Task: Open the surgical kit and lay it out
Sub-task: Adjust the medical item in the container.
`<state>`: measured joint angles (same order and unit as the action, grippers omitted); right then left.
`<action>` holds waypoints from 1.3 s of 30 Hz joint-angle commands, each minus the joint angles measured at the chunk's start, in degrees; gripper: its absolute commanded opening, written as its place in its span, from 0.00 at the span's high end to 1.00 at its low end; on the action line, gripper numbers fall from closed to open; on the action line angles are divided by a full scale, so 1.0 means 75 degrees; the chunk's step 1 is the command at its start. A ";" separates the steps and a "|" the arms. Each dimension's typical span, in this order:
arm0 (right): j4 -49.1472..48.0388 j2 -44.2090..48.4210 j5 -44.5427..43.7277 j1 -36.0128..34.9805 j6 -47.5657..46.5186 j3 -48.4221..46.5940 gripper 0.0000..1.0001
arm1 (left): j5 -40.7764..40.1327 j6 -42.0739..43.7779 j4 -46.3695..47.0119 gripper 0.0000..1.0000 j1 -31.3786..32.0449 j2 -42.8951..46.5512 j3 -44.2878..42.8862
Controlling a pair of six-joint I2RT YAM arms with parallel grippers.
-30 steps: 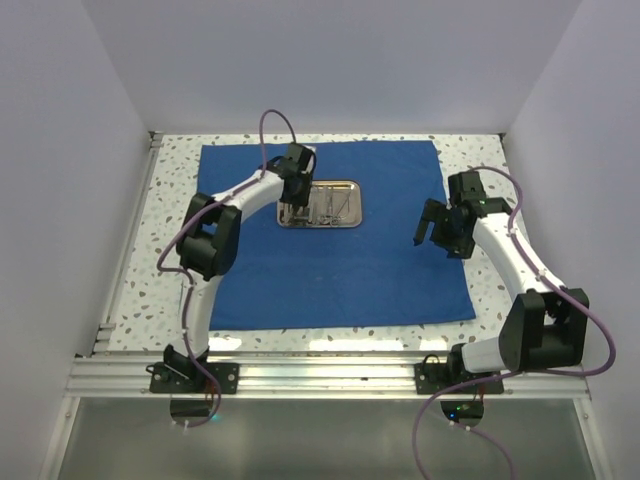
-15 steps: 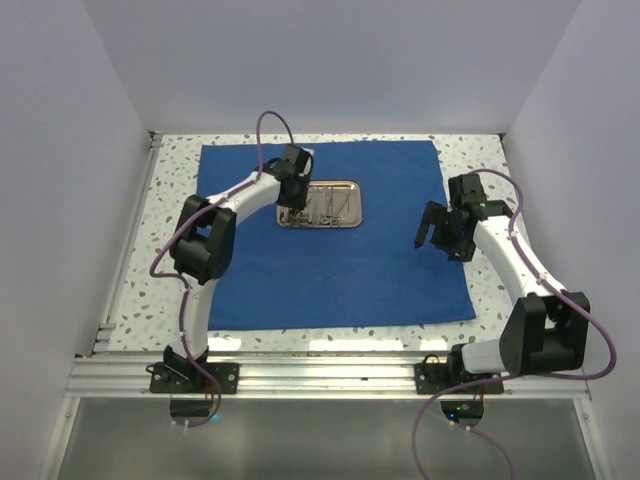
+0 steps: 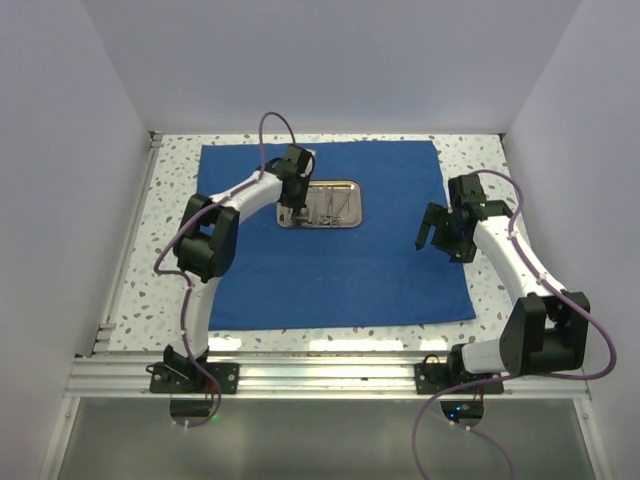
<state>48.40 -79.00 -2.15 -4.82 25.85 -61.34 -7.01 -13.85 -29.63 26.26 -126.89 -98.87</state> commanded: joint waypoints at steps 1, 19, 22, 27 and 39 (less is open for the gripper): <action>0.0109 0.0186 -0.0146 -0.0002 -0.0059 -0.0036 0.10 | 0.0184 0.0135 -0.0175 0.93 -0.0033 -0.0109 -0.0411; 0.0577 0.0865 -0.0170 -0.0002 0.0210 -0.0212 0.10 | -0.0261 -0.0087 -0.0503 0.97 -0.0033 0.1344 -0.0540; 0.0752 0.1099 -0.0298 -0.0002 0.0234 -0.0223 0.10 | -0.0191 -0.0146 -0.0409 0.90 -0.0033 0.1555 -0.0341; 0.0987 0.1707 -0.0451 0.0010 0.0444 -0.0270 0.10 | -0.0145 -0.0345 -0.0421 0.85 -0.0033 0.1298 -0.0235; 0.1386 0.2729 -0.0077 -0.0014 0.0153 -0.0106 0.08 | -0.0248 -0.0907 -0.0479 0.43 0.0014 0.0782 -0.0376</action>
<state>57.39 -59.22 -3.84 -4.82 28.67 -61.39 -7.70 -18.63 -34.02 26.28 -121.56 -100.25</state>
